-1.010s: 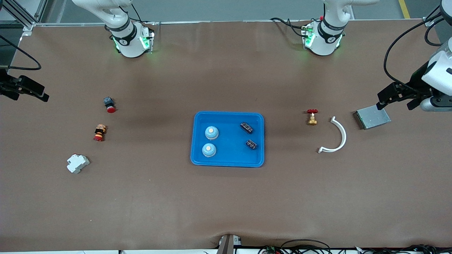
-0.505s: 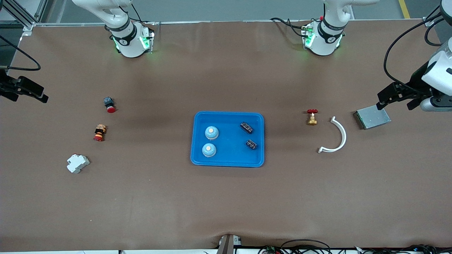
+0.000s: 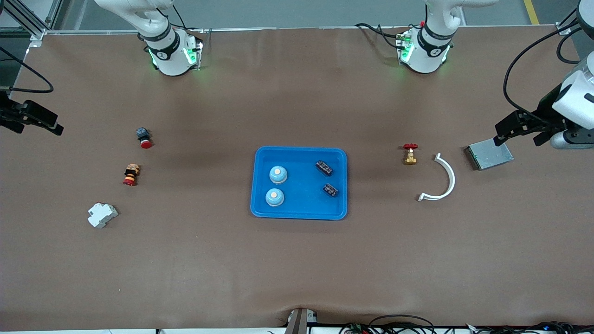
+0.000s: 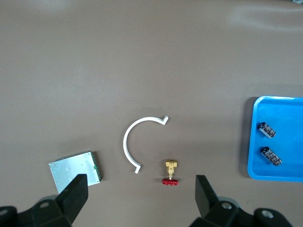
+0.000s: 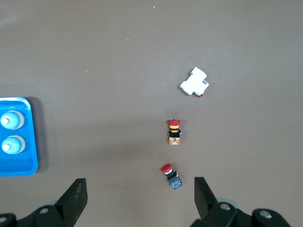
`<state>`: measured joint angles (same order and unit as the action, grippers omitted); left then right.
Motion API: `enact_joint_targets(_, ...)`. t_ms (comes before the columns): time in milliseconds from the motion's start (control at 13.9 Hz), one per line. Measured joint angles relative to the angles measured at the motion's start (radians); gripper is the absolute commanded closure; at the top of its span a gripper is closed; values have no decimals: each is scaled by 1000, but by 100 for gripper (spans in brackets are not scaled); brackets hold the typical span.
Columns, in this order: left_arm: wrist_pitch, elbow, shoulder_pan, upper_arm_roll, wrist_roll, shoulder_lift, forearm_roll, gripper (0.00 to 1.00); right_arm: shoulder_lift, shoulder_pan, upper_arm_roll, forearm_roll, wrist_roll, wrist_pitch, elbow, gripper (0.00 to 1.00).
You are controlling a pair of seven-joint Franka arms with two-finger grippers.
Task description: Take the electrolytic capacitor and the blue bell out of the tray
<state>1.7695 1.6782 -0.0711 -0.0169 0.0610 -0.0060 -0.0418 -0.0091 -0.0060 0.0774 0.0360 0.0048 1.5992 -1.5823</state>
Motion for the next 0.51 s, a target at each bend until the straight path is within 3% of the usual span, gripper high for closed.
enact_joint_targets(505,-2,2,-3,4,59,62,0,0,0,0,0,0,0,0,0,0)
